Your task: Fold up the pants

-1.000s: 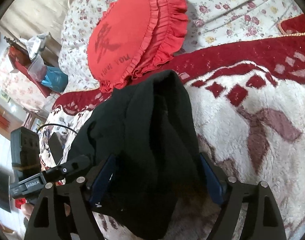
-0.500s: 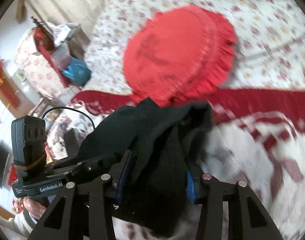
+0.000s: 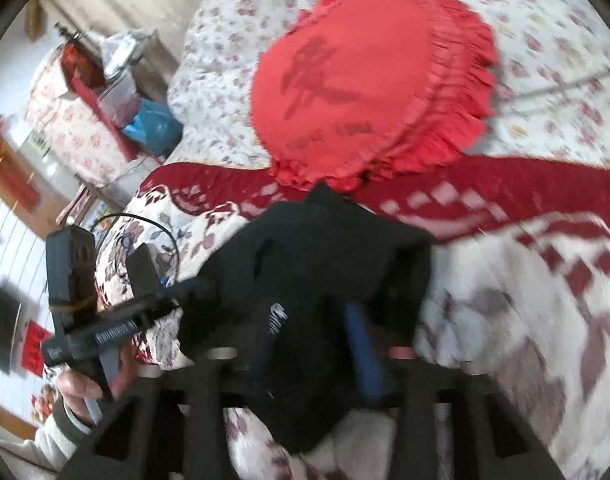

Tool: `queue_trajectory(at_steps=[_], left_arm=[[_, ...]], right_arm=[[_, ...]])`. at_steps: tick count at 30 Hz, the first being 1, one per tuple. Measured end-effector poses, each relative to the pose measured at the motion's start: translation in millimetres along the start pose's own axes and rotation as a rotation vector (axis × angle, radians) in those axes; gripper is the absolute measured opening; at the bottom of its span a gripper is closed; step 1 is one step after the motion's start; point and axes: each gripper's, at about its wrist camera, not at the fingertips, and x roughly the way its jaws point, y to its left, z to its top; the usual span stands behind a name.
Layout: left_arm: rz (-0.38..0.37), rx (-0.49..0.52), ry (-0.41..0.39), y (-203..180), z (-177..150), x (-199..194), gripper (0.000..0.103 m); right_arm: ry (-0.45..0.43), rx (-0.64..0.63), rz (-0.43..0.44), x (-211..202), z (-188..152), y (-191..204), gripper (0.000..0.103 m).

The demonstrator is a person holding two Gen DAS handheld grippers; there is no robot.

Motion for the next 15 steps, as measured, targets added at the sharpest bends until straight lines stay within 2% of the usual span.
queue_trajectory(at_steps=[2, 3, 6, 10, 12, 13, 14, 15], left_arm=[[-0.01, -0.005, -0.016, 1, 3, -5, 0.073], [-0.025, -0.017, -0.024, 4, 3, -7, 0.076], [-0.05, -0.04, 0.01, 7, 1, -1, 0.078], [-0.03, -0.028, 0.082, 5, -12, 18, 0.078], [-0.078, -0.07, 0.088, 7, -16, 26, 0.079], [-0.097, -0.091, 0.095, 8, -17, 29, 0.079], [-0.105, -0.102, 0.102, 6, -18, 33, 0.08], [-0.077, -0.087, 0.084, 2, -19, 34, 0.079]], right_arm=[[-0.006, 0.036, 0.002, -7, -10, -11, 0.068], [-0.002, 0.054, -0.002, -8, -14, -16, 0.068], [0.011, 0.127, -0.02, -1, -21, -33, 0.07], [0.043, 0.169, 0.074, 23, -25, -35, 0.07], [0.011, 0.148, 0.078, 35, -25, -31, 0.072], [-0.008, 0.152, 0.085, 38, -24, -30, 0.069], [-0.001, 0.18, 0.109, 45, -21, -31, 0.055], [0.014, 0.194, 0.12, 50, -18, -30, 0.047]])
